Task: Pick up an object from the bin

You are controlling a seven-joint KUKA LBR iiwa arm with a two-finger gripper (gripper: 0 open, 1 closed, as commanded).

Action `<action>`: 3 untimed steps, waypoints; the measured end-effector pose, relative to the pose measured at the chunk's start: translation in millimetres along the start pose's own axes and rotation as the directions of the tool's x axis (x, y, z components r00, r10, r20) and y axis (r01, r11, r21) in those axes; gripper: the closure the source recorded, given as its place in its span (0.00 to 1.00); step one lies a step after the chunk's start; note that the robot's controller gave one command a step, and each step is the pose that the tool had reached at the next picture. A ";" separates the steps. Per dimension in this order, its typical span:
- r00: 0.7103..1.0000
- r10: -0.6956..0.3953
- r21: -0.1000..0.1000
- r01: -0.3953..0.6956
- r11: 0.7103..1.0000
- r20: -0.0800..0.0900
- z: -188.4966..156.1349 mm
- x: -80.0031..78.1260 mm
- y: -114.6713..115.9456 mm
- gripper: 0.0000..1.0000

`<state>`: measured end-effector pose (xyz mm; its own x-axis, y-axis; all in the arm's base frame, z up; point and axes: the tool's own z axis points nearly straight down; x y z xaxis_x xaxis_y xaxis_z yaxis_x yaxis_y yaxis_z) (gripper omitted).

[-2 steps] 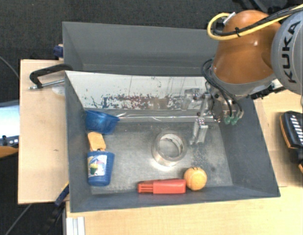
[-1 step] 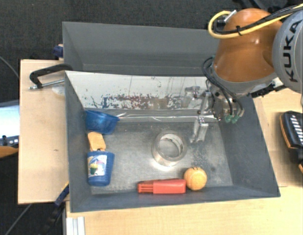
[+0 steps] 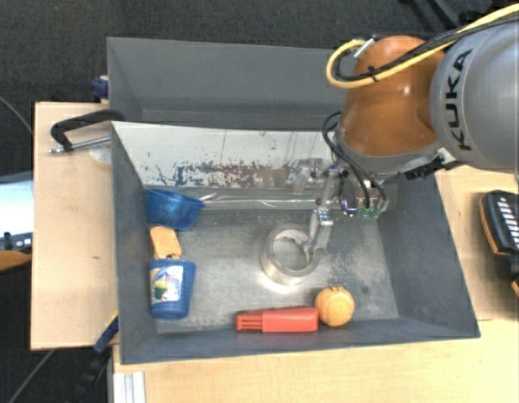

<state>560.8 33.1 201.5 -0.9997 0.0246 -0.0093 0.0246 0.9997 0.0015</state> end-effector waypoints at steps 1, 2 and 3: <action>0.997 0.077 -0.003 -0.077 0.997 -0.002 56.8 -9.8 -9.8 0.00; 0.988 0.153 0.001 -0.153 0.988 -0.002 83.5 -18.5 -10.7 0.00; 0.976 0.218 -0.004 -0.218 0.976 -0.002 130.7 -23.0 -22.7 1.00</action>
Offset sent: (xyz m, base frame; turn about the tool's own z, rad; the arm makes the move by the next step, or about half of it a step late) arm 0.0277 0.0121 -0.0903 0.2137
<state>584.4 10.1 71.0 -0.9703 0.2418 -0.0072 0.2418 0.9703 0.0076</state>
